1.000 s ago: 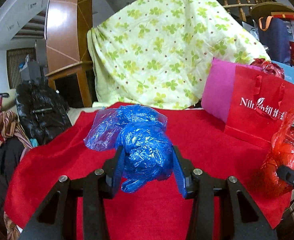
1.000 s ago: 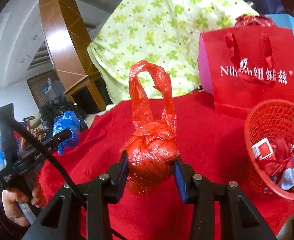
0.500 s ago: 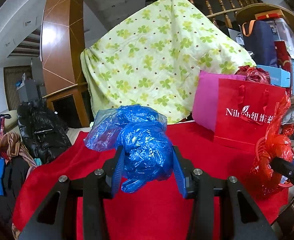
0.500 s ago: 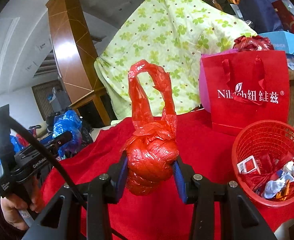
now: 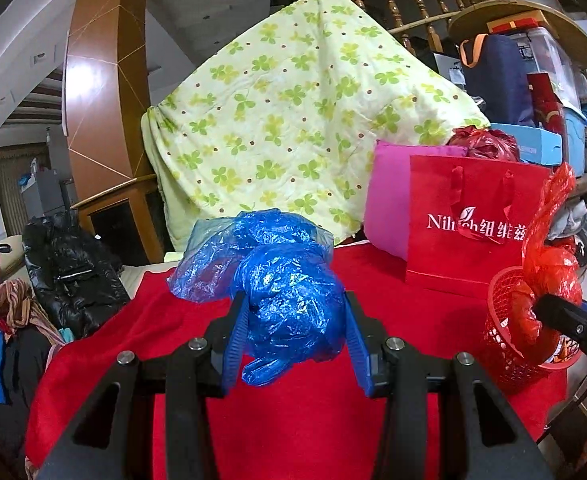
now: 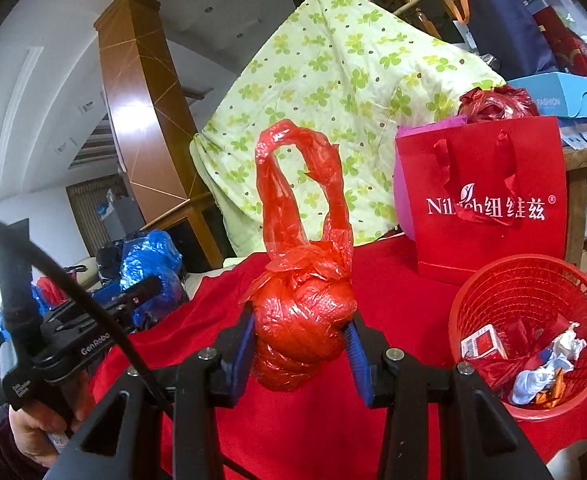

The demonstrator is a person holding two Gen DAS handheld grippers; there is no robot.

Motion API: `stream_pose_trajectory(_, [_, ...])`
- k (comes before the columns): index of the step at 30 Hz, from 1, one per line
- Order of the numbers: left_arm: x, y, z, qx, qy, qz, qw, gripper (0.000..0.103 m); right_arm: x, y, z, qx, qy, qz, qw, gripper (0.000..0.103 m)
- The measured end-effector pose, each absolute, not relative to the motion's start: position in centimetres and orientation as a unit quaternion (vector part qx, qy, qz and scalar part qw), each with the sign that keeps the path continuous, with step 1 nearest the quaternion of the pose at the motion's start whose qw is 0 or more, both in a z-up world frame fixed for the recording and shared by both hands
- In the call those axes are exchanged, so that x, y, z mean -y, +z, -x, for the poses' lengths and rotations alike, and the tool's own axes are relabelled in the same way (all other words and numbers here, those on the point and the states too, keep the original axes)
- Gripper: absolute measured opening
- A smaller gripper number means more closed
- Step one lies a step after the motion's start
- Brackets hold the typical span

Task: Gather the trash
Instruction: 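Lift both held bags and carry them to the red mesh basket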

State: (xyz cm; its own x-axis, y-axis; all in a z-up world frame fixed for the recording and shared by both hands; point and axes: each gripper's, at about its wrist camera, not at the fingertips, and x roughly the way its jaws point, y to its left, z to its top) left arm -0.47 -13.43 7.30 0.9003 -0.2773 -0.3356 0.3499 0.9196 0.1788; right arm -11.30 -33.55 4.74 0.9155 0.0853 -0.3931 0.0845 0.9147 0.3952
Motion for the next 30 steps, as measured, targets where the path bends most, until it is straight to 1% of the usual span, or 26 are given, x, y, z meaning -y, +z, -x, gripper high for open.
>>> stream_pose_trajectory(15, [15.5,7.1,1.1,-0.158,-0.183,-0.13,0.962,0.048,34.8,5.4,13.1,-0.191,-0.016,-0.215,0.957,0.044])
stream_pose_trajectory(30, [18.6,6.1,1.2,-0.178,-0.213,-0.139,0.951,0.048,36.9,5.1,14.7,-0.19,-0.041,-0.227,0.954,0.044])
